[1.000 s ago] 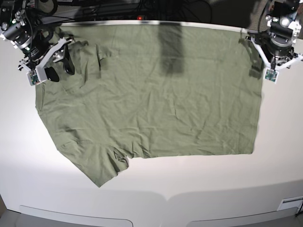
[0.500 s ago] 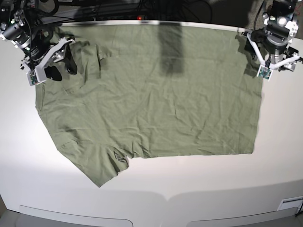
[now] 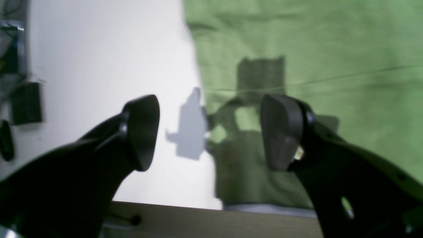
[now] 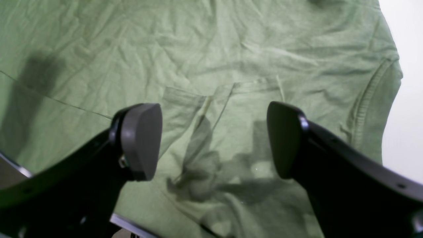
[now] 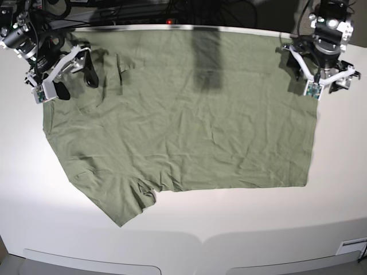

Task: Fold the T-shirt properly
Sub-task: 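Reposition both open grippers over the shirt's shoulder edge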

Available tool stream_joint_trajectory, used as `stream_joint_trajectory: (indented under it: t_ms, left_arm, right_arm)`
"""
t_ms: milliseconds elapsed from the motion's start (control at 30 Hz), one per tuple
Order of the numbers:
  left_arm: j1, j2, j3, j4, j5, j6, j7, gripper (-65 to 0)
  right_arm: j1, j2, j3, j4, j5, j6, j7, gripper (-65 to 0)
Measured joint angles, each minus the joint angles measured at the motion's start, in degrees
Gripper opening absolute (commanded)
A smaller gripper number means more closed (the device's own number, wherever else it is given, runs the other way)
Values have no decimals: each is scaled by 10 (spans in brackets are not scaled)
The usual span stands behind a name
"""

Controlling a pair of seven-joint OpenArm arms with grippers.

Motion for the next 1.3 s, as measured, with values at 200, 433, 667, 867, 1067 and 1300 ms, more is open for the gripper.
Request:
stream_joint_trajectory:
  t_ms: [200,433,667,867,1067,1300]
  left_arm:
    - [0,34,0,0,-1,0,-9,-193]
    - [-8,34,0,0,0,0,-8,-193]
    - [-19,34,0,0,0,0,-12,-193]
    - [-19,40,-1,0,2,0,-17,-193]
    - [-19,68,-1,0,2,0,-14,-193]
    - [-19,97,-1,0,4,0,-12,-193]
  right_arm:
    - [0,0,0,0,-1,0,-10,-168]
    - [0,0,0,0,-69,0,-62,-169]
    - [0,-7,0,0,-65,0,-45,-169]
    - [0,-26,0,0,-65,0,-13,-169]
    - [0,-28,0,0,-37,0,-6,-169]
    - [0,-29,0,0,61,0,-52,-169]
